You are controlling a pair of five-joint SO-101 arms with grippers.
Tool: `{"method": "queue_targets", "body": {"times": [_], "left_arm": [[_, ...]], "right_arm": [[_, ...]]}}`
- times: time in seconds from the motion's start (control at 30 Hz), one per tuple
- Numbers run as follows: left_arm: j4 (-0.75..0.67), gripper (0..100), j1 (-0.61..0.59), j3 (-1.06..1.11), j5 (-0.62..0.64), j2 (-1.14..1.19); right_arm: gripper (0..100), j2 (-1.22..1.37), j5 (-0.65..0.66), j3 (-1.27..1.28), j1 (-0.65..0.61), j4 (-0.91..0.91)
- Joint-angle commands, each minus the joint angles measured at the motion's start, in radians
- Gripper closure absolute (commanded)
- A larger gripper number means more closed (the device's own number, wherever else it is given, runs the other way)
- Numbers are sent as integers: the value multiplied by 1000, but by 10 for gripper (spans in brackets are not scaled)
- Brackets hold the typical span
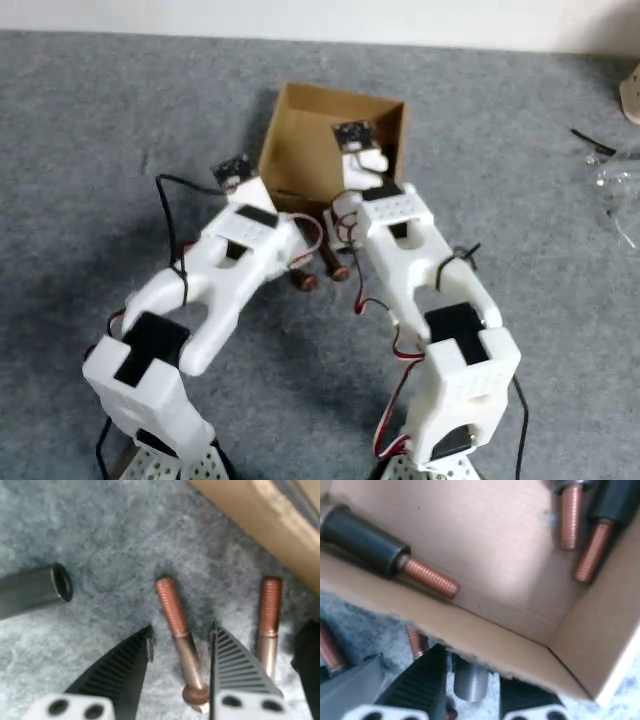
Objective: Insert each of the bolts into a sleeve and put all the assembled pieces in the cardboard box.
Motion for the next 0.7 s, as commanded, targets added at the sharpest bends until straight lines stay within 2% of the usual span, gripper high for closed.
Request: {"method": "queue_targets", "body": {"times": [0.0, 0.07, 0.13, 0.23, 0.4, 0.6, 0.67], "left_arm": [[3, 890, 24, -28, 2, 16], [3, 1000, 24, -30, -6, 16], [5, 973, 24, -30, -28, 13], [9, 992, 24, -19, -34, -13], [89, 996, 22, -25, -35, -73], [235, 996, 18, -21, -38, -260], [275, 996, 10, -21, -87, -317]], "right_arm": [[995, -67, -2, -12, 18, -61], [995, -67, -2, -12, 18, -61], [995, -67, -2, -12, 18, -61], [995, -67, -2, -12, 18, -61], [995, -67, -2, -12, 18, -61], [995, -67, -2, -12, 18, -61], [995, -68, -2, -12, 18, -61]]}}
